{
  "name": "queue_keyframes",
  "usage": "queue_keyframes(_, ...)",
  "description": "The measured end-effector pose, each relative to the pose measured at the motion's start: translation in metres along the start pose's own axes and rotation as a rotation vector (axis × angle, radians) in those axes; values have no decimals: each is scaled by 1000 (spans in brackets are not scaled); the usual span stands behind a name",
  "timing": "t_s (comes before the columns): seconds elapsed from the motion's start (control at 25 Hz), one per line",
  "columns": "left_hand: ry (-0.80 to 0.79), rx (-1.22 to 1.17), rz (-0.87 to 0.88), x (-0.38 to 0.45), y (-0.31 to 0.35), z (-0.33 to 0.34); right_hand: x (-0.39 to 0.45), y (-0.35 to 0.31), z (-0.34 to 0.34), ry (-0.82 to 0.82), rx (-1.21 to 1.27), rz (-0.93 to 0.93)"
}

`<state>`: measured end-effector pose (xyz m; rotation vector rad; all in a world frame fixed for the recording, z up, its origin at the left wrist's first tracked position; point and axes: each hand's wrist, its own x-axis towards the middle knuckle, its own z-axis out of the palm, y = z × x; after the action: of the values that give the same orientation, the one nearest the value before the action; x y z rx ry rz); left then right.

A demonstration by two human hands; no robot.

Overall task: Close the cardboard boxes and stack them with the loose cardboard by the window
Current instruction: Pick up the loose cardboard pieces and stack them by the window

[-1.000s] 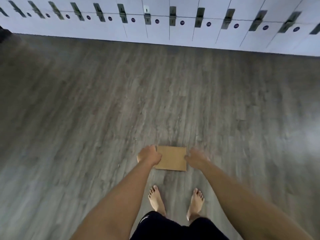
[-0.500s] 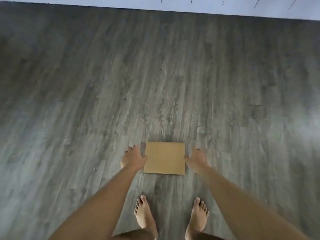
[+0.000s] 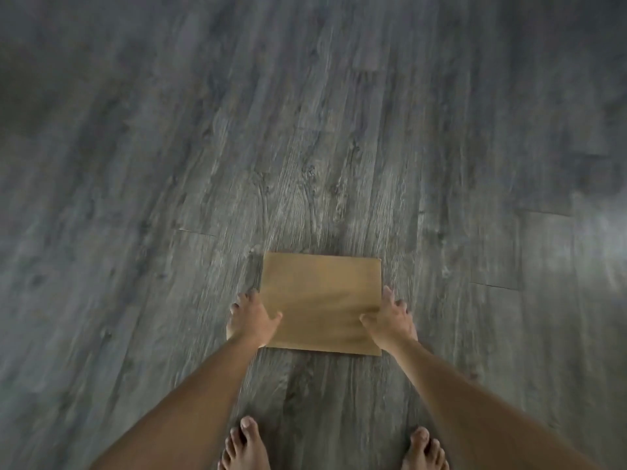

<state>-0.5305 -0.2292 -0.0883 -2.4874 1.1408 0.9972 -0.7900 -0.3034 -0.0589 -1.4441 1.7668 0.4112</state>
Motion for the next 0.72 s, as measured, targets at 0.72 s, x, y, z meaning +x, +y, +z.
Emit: queue_keyframes(0.72, -66, -366, -64, -56, 54, -45, -39, 32, -65, 126, 156, 176)
